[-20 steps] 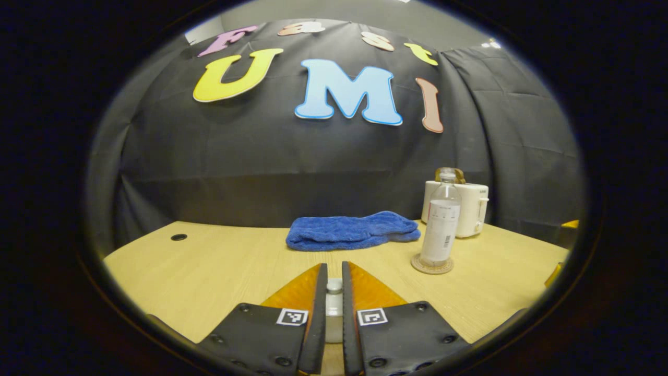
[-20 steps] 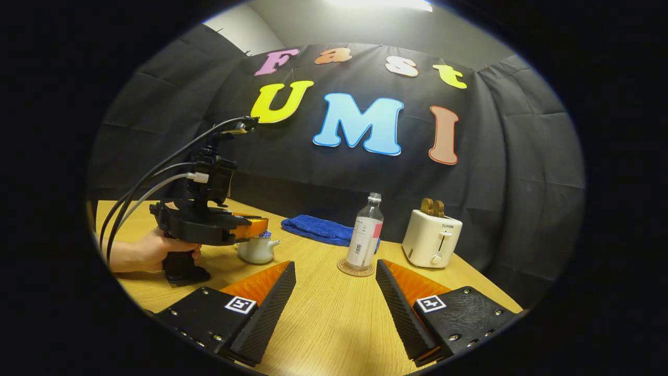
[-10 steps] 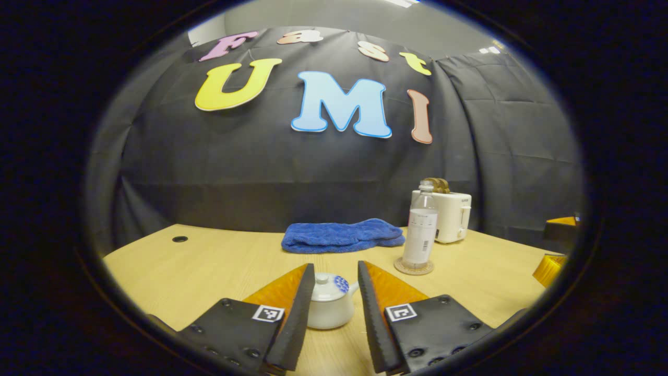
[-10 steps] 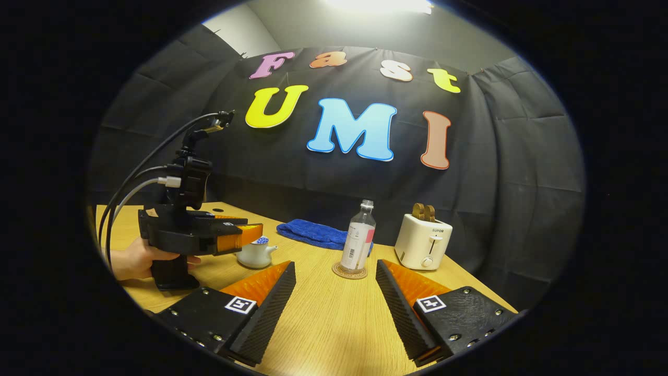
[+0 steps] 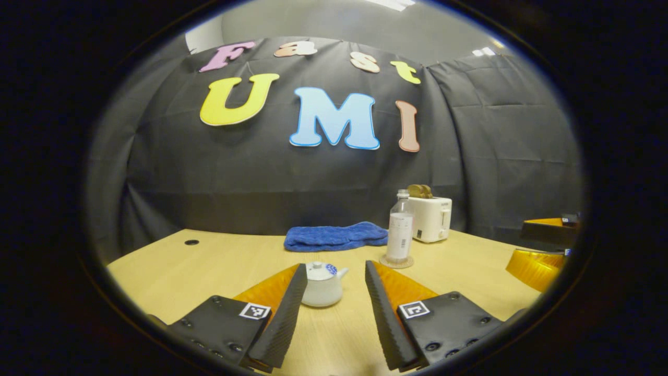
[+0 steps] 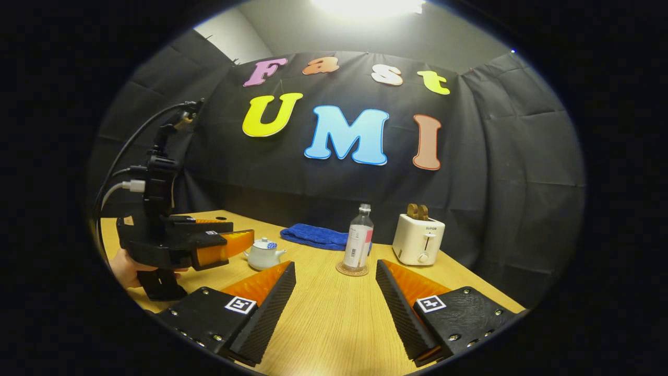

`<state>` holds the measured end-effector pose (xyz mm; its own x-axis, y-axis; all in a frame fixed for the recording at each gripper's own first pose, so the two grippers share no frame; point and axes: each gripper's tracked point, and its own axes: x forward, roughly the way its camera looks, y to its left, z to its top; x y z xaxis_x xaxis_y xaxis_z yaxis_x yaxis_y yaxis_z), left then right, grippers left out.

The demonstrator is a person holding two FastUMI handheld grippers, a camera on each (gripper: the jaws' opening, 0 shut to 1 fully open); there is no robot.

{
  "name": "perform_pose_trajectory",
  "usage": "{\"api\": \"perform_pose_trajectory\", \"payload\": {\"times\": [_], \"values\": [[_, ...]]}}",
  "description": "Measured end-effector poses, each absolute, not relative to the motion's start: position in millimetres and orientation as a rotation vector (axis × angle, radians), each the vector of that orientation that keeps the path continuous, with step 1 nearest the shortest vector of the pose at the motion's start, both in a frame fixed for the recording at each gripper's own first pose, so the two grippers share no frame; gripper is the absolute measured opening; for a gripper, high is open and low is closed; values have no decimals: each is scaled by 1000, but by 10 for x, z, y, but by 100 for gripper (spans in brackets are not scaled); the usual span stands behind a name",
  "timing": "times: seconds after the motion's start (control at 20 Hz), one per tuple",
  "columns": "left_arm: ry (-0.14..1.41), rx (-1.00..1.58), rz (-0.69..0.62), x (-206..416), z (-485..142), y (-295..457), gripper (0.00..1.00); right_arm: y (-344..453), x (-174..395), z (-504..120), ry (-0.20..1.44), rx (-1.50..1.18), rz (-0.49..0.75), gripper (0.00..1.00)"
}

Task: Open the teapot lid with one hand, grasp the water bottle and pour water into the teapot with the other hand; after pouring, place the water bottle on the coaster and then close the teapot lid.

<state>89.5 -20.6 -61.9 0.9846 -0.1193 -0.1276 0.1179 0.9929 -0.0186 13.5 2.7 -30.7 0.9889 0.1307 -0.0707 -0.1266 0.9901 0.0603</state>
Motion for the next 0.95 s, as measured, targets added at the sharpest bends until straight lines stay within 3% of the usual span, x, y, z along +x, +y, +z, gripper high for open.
{"api": "perform_pose_trajectory", "payload": {"times": [0.45,0.95], "values": [[62,-1,-105,300,-297,-193,97,38,-66,-252,72,68,127,96],[17,10,-56,-162,-171,-221,95,101,-256,-240,60,40,127,96]]}}
